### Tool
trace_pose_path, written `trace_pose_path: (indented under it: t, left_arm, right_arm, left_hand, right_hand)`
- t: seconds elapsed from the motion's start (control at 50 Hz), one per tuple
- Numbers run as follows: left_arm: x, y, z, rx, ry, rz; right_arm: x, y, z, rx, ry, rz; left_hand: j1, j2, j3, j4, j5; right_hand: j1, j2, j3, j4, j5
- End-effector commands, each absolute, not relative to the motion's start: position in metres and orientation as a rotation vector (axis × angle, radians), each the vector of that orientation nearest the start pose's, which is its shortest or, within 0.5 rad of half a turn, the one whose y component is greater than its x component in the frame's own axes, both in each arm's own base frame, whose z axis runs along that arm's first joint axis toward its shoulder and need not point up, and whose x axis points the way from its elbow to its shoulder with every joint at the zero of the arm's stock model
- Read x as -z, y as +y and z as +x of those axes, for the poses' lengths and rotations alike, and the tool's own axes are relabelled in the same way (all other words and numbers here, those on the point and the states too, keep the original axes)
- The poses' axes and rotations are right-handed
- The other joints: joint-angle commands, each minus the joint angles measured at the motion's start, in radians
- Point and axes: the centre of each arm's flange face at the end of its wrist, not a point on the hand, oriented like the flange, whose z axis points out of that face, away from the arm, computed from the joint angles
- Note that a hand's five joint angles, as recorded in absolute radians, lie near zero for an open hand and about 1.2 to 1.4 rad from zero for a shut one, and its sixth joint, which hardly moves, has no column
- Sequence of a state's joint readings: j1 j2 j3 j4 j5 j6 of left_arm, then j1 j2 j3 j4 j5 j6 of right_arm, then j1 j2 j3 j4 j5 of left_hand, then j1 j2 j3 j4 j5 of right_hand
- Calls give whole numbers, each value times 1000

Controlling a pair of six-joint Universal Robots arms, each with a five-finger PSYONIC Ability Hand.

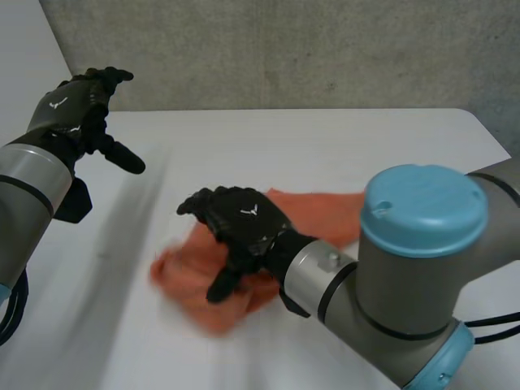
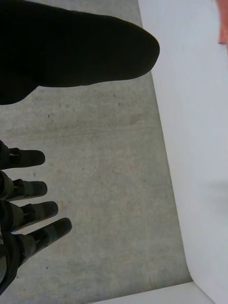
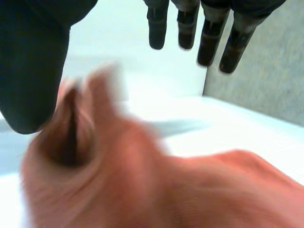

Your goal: Fold the laundry

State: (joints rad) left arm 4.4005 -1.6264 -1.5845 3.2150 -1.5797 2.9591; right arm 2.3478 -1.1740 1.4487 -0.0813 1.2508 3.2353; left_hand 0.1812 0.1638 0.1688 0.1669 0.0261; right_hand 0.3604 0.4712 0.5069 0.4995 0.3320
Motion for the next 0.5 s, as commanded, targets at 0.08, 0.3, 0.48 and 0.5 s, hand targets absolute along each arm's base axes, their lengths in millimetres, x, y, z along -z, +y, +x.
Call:
trace_pose_path:
  t: [0.08, 0.3, 0.48, 0.5]
  left_arm:
    - [-289, -260, -224, 2399, 2527, 165]
    - [-246, -215, -249, 1995, 2814, 316]
    - [-210, -196, -223, 1705, 2806, 197]
    - [-210, -196, -223, 1704, 2806, 197]
  right_arm:
    - [-226, -260, 310, 1602, 2084, -666]
    - [-207, -286, 280, 1664, 2213, -769]
    - [-180, -283, 284, 1646, 2201, -1127]
    - [-180, -283, 284, 1646, 2201, -1127]
  left_hand:
    - [-3, 14, 9, 11, -22]
    - [0, 17, 12, 14, -19]
    - [-6, 12, 7, 8, -25]
    - [-6, 12, 7, 8, -25]
  right_hand:
    - [-186, -297, -332, -325, -332]
    - [-186, -297, -332, -325, -332]
    - [-186, -297, -332, -325, -332]
    - [-186, -297, -332, -325, -332]
